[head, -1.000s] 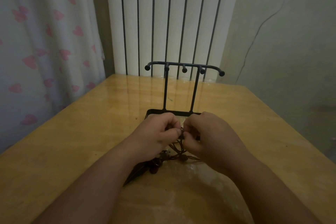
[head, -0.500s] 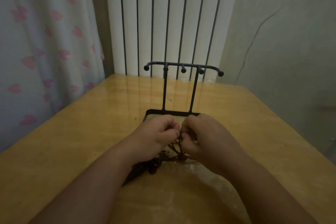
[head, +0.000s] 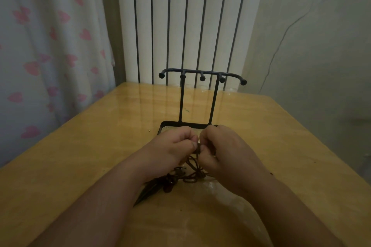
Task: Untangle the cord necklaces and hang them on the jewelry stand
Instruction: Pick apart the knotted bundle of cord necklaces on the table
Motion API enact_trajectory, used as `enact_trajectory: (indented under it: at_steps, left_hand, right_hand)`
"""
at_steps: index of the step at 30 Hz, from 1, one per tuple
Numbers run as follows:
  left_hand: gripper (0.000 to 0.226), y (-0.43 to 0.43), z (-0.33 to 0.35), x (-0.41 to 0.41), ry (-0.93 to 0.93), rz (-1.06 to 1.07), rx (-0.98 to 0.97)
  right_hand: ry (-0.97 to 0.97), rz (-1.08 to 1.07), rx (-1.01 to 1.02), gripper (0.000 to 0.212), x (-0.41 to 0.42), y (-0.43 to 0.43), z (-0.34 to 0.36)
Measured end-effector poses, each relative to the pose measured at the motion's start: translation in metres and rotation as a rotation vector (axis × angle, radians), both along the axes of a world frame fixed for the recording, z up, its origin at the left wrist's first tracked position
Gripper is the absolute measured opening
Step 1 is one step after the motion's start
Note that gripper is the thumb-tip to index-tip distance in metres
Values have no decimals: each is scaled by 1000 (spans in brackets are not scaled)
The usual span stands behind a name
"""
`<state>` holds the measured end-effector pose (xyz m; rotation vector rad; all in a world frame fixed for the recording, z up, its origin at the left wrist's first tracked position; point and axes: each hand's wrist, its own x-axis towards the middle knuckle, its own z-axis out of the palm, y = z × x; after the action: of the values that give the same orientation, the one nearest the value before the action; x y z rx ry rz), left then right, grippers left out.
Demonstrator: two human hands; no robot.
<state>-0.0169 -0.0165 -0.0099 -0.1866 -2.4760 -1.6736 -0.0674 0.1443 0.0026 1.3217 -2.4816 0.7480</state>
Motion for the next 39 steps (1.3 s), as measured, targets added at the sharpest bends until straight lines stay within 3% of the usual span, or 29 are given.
enact_trajectory:
  at_steps: [13,19,26,30,39]
  left_hand:
    - [27,-2,0,1,81,50,24]
    - [16,0,0,0,78,75,-33]
    - [32,4,1,1,65,96,-58]
    - [17,5,2,2,49,79,-32]
    - [15,8,1,3,21,0,145]
  right_hand:
    - [-51,16,-109,7,-1,1,0]
    - [38,-29,-116,8,-2,3,0]
    - [44,-24,-71,11,-2,2,0]
    - [25,9,-63,8,-2,3,1]
    - [-67,25,-266,7,-1,-4,-9]
